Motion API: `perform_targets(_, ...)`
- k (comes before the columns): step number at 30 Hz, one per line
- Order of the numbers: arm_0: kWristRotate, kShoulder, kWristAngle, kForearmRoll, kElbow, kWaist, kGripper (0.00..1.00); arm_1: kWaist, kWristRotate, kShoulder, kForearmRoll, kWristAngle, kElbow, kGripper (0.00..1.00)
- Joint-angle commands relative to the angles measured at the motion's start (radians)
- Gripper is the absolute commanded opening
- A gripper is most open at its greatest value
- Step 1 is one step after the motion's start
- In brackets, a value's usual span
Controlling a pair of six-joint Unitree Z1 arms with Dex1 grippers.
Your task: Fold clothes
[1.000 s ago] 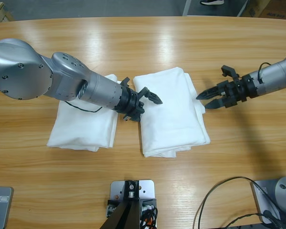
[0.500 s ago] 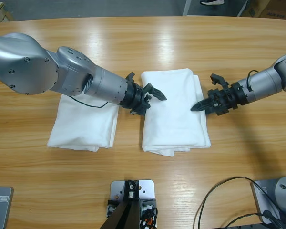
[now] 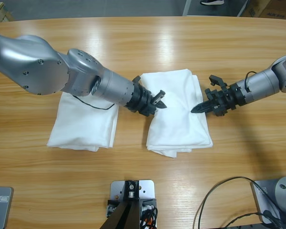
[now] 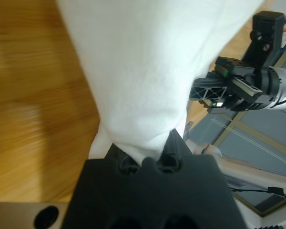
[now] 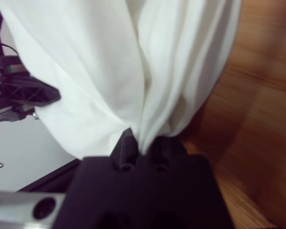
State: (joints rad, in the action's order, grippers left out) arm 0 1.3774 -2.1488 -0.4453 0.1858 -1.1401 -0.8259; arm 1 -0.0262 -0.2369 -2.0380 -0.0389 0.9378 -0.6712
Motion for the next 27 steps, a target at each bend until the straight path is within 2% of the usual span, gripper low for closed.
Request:
perform_targets(1, 0.003, -0.003, 0.008, -0.053, -0.053, -0.015, 0.000, 0.039, -0.095, 0.181, -0.024, 0.009, 0.008, 0.000)
perform_targets(8, -0.003, 0.064, 0.043, -0.112, -0.072, -0.012, 0.000, 0.099, -0.165, 0.310, -0.149, 0.019, -0.110, 0.000)
perform_targets(13, -0.028, 0.186, 0.051, -0.261, -0.134, 0.037, 0.000, 0.123, -0.176, 0.354, -0.218, 0.014, -0.149, 0.000)
perform_targets(17, -0.074, 0.286, 0.053, -0.383, -0.130, 0.080, 0.000, 0.157, -0.204, 0.379, -0.242, 0.001, -0.171, 0.000)
perform_targets(20, -0.099, 0.338, 0.054, -0.434, -0.090, 0.090, 0.000, 0.220, -0.246, 0.392, -0.254, -0.027, -0.206, 0.000)
perform_targets(27, -0.103, 0.411, 0.064, -0.434, 0.013, 0.091, 0.000, 0.406, -0.351, 0.380, -0.236, -0.108, -0.284, 0.000)
